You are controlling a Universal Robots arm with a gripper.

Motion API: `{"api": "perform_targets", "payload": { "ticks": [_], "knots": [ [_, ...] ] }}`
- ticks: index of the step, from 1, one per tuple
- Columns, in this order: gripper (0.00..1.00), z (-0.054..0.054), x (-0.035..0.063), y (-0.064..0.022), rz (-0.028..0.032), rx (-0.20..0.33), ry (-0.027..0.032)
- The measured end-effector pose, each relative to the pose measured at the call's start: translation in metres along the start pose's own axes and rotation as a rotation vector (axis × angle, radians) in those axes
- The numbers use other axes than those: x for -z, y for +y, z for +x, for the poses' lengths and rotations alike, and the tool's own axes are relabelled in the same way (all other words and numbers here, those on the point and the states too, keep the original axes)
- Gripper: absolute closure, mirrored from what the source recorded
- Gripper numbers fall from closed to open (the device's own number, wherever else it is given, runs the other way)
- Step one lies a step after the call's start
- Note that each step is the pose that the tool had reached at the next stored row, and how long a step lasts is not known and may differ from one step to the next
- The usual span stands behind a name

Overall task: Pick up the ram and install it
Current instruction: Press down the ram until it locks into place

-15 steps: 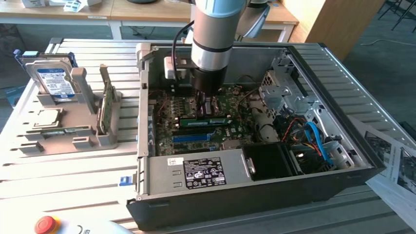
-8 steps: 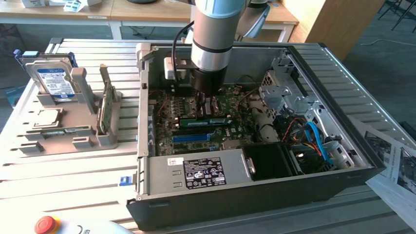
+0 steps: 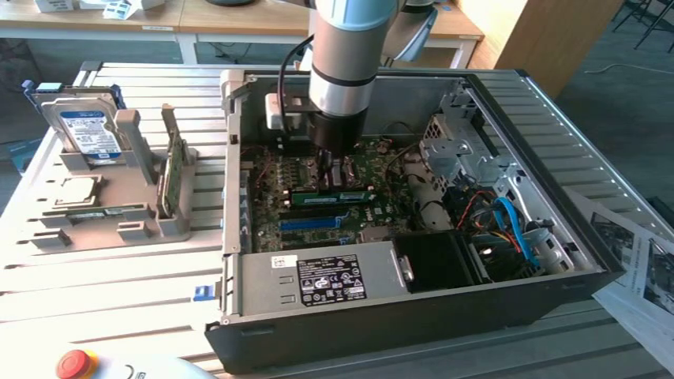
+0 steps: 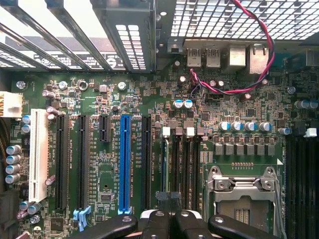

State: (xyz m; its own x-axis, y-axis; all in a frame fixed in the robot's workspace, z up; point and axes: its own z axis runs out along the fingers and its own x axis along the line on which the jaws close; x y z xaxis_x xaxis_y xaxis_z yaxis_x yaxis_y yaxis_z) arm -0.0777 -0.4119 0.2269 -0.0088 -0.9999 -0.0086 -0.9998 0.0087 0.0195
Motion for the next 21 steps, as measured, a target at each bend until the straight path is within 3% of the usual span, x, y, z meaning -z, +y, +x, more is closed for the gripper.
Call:
{"api": "perform_targets", "payload": {
  "ticks": [21],
  "knots": [
    [0.89,0.0001,-0.0029,0.0004,-0.0001,0.0,0.0003]
  ]
}}
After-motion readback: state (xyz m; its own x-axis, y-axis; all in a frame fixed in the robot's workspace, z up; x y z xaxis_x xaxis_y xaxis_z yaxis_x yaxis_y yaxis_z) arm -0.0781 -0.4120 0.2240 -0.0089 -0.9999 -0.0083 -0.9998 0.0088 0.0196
